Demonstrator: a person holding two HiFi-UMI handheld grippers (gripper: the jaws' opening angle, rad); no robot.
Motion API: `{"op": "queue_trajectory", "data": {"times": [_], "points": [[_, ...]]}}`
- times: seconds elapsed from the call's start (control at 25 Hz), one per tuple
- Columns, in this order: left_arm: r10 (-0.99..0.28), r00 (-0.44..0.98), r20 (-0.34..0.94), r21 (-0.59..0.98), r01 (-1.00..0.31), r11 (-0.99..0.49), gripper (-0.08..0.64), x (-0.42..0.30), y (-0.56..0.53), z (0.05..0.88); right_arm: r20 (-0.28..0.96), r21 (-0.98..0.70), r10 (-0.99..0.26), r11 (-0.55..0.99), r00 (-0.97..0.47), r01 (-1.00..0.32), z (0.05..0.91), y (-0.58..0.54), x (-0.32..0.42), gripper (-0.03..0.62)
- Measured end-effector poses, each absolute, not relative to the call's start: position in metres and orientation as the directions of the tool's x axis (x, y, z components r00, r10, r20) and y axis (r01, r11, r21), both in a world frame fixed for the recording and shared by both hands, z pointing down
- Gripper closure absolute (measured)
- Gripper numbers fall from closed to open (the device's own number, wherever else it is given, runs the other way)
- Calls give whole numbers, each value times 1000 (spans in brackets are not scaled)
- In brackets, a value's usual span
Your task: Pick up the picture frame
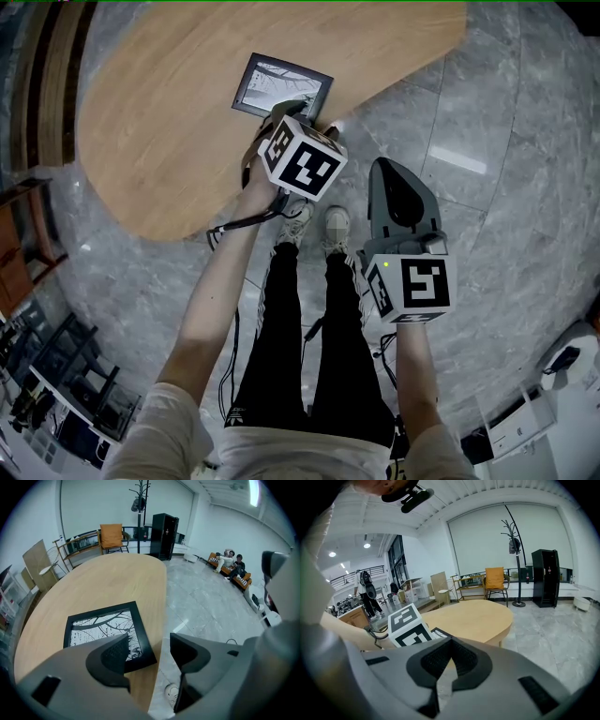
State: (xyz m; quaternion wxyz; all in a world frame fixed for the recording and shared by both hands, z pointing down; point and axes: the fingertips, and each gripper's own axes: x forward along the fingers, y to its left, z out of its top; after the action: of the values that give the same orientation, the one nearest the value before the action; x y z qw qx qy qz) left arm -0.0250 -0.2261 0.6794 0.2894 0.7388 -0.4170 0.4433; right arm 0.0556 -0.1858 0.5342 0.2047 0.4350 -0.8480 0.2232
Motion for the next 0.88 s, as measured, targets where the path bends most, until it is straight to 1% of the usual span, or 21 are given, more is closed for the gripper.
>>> {"op": "queue_trajectory", "data": {"times": [0.52,0.88], "points": [[-360,257,897,17,-833,-553,284,-1,-203,680,554,-211,-652,493,-519,-844,542,-177,73,588],[-411,181,893,-130,-772,-622,284,3,-196,684,564,-207,-658,473,-500,-856,550,-177,87,588]]}}
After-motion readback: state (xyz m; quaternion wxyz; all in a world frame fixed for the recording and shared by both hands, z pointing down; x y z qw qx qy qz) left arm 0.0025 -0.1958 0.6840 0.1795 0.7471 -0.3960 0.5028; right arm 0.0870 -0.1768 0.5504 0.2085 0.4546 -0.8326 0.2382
